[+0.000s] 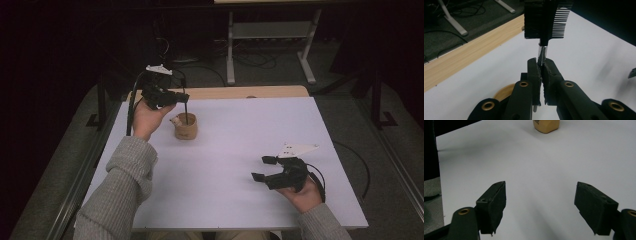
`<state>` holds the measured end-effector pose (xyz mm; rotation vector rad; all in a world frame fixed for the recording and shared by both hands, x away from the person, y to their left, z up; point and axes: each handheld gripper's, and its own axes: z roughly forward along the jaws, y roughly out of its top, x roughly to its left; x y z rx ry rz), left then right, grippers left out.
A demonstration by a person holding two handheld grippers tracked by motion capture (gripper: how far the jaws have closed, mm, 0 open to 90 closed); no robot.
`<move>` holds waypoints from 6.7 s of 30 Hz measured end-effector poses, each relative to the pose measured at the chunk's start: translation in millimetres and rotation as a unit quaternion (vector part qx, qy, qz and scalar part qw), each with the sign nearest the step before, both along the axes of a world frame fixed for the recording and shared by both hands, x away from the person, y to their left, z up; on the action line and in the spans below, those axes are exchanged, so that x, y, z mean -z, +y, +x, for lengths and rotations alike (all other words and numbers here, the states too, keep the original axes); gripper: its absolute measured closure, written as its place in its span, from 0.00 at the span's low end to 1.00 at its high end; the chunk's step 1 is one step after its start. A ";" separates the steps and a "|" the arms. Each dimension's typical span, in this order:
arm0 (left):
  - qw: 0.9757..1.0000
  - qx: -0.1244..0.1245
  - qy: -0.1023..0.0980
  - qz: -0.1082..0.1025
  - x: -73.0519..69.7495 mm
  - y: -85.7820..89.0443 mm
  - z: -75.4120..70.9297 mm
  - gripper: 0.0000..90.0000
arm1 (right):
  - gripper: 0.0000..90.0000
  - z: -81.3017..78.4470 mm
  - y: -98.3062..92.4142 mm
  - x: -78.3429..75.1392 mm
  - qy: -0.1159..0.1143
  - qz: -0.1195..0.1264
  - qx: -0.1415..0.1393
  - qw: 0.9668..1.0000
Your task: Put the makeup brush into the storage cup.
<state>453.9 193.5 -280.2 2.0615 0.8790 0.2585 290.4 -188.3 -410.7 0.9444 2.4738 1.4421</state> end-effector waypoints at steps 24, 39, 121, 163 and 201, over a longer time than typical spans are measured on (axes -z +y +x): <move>0.999 -0.029 0.015 0.009 29.9 10.4 36.4 0.94 | 0.27 4.6 -8.9 0.2 0.003 0.005 0.007 1.000; 0.999 -0.027 0.022 0.023 38.8 8.7 40.8 0.94 | 0.27 3.7 -18.1 -1.6 -0.002 0.003 0.020 1.000; 0.997 -0.008 0.037 0.065 59.7 1.1 23.4 0.78 | 0.27 1.3 -22.4 2.0 0.000 -0.018 0.031 0.999; 0.999 0.009 0.008 0.052 53.6 12.0 -39.8 0.59 | 0.27 -6.8 -27.4 -1.6 -0.014 -0.024 0.062 0.998; 0.999 0.034 -0.004 0.040 72.1 23.9 -88.0 0.49 | 0.27 -7.1 -25.8 -2.4 -0.017 -0.026 0.065 0.997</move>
